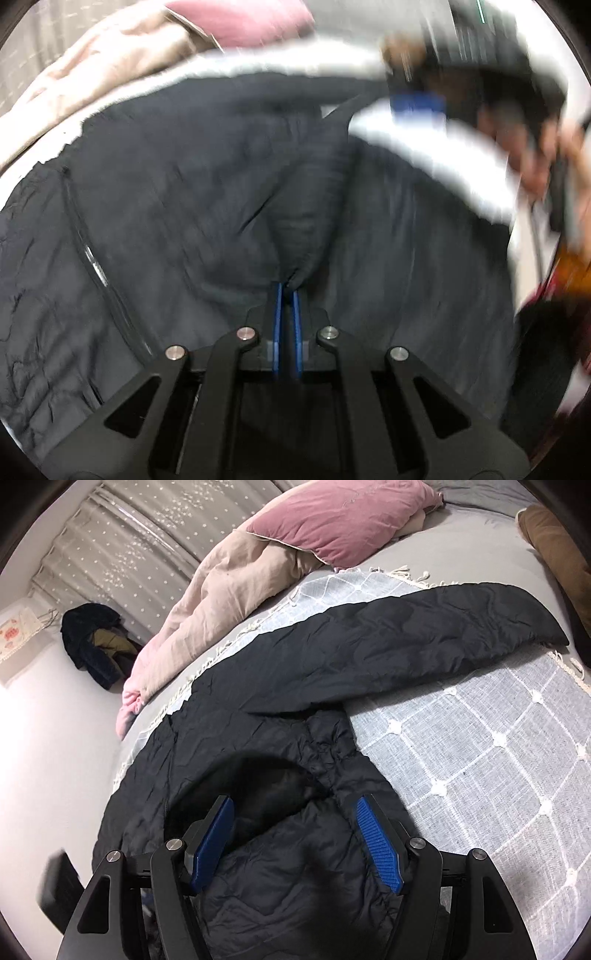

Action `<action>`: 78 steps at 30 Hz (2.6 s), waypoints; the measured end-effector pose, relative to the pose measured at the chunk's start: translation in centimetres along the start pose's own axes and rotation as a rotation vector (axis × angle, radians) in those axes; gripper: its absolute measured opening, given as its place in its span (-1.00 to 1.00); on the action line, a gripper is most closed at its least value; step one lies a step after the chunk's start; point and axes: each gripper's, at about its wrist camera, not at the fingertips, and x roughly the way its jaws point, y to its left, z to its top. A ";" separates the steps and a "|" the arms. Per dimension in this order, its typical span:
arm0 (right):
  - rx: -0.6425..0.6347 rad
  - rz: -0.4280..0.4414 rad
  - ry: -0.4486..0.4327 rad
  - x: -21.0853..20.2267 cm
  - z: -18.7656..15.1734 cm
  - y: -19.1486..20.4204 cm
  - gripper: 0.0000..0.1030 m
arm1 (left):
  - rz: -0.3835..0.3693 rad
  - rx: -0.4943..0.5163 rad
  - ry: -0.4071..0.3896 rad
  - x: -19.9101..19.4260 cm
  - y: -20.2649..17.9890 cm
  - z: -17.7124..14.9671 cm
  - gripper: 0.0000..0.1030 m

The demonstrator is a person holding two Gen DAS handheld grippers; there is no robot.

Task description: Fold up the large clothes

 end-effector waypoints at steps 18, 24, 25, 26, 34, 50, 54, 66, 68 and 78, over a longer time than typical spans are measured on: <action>-0.197 -0.173 0.148 4.8 -3.4 3.0 0.36 | 0.028 -0.240 -0.095 1.5 0.5 0.4 0.19; -0.304 -0.230 0.179 4.3 -5.1 1.8 0.36 | 0.008 -0.291 -0.038 -1.4 -0.5 -2.7 0.31; -0.306 -0.232 0.181 3.7 -5.3 1.8 0.36 | 0.016 -0.310 -0.032 -2.0 -0.3 -3.2 0.31; -0.308 -0.238 0.181 2.8 -5.6 1.9 0.36 | 0.035 -0.334 -0.027 -2.9 -0.1 -3.7 0.31; -0.383 -0.112 0.080 -5.4 -8.4 2.9 0.47 | 0.159 -0.525 -0.090 -11.3 2.1 -11.3 0.57; -0.384 -0.108 0.031 -5.3 -11.2 7.2 0.48 | 0.448 -0.849 -0.183 -21.4 11.4 -22.5 0.74; -0.436 -0.137 -0.020 -4.0 -11.4 10.4 0.48 | 0.408 -0.918 -0.200 -22.5 14.2 -23.0 0.74; -0.491 -0.046 0.090 2.3 -12.5 16.3 0.50 | 0.375 -1.261 -0.439 -24.7 28.1 -28.9 0.74; -0.495 -0.034 0.091 3.2 -12.5 17.1 0.50 | 0.372 -1.327 -0.448 -24.2 30.1 -30.4 0.74; -0.598 -0.068 0.079 7.1 -12.2 19.7 0.50 | 0.356 -1.453 -0.431 -18.6 37.1 -32.8 0.73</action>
